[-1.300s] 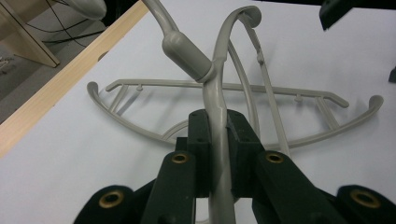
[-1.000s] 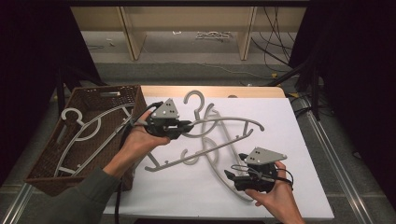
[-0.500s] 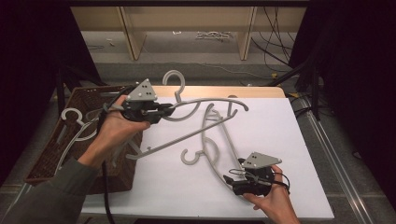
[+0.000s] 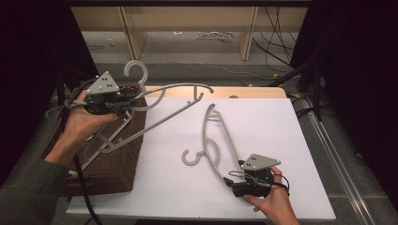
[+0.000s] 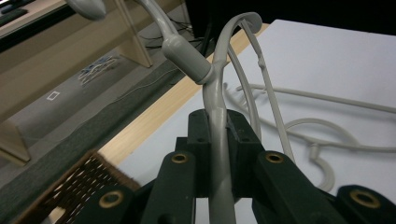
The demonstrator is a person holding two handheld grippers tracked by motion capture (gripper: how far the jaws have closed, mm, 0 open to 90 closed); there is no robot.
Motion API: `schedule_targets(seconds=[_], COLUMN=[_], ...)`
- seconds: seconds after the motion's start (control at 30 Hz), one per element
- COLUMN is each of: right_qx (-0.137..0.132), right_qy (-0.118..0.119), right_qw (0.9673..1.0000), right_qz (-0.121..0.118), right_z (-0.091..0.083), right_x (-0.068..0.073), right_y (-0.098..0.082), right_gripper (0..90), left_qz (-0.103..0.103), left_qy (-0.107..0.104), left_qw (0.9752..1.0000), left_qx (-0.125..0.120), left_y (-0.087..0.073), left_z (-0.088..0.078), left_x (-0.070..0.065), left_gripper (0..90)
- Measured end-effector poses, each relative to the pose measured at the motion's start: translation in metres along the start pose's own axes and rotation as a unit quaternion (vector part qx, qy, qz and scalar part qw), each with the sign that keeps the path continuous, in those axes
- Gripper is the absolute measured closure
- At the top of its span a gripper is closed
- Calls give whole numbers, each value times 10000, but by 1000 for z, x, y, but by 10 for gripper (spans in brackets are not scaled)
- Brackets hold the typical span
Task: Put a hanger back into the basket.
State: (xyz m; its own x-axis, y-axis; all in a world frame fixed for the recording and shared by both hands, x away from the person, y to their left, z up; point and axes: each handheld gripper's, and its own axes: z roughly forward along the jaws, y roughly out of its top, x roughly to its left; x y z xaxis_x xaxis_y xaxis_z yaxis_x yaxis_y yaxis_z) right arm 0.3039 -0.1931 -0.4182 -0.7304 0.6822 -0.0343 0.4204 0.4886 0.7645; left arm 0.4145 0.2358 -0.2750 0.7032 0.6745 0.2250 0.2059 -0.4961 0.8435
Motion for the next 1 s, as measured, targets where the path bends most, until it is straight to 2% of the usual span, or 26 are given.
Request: schedule_targets(seconds=[0.07,0.17,0.23,0.27,0.3,0.33,0.5,0.73,0.93,1.0], right_qx=[4,11,15,15,19,10,9,41,48,57], right_qy=[1,12,16,17,18,5,7,22,21,18], right_qw=[10000,10000,10000,10000,10000,10000,10000,10000,10000,10000], right_qz=[4,0,-1,-3,-4,-7,0,-5,26,22], right_z=[0,0,1,1,1,1,2,3,2,2], right_x=[0,0,0,0,0,0,0,0,1,0], right_y=[0,0,0,0,0,0,0,-1,-1,-2], right_gripper=[261,261,261,261,261,261,261,261,248,246], left_qz=[-96,-200,-100,-173,-165,-284,-307,-567,-681,-755], left_qy=[116,278,369,414,472,514,711,931,1070,1176], left_qw=[9999,9994,9993,9990,9987,9983,9970,9940,9919,9902], left_qx=[-71,-41,49,18,88,28,4,-23,-37,-25], left_y=[-8,-19,-26,-30,-34,-39,-57,-81,-96,-105], left_z=[-4,-12,-17,-18,-21,-23,-33,-43,-53,-60], left_x=[7,18,26,29,33,37,52,70,80,85], left_gripper=[816,816,816,816,816,816,816,816,816,816])
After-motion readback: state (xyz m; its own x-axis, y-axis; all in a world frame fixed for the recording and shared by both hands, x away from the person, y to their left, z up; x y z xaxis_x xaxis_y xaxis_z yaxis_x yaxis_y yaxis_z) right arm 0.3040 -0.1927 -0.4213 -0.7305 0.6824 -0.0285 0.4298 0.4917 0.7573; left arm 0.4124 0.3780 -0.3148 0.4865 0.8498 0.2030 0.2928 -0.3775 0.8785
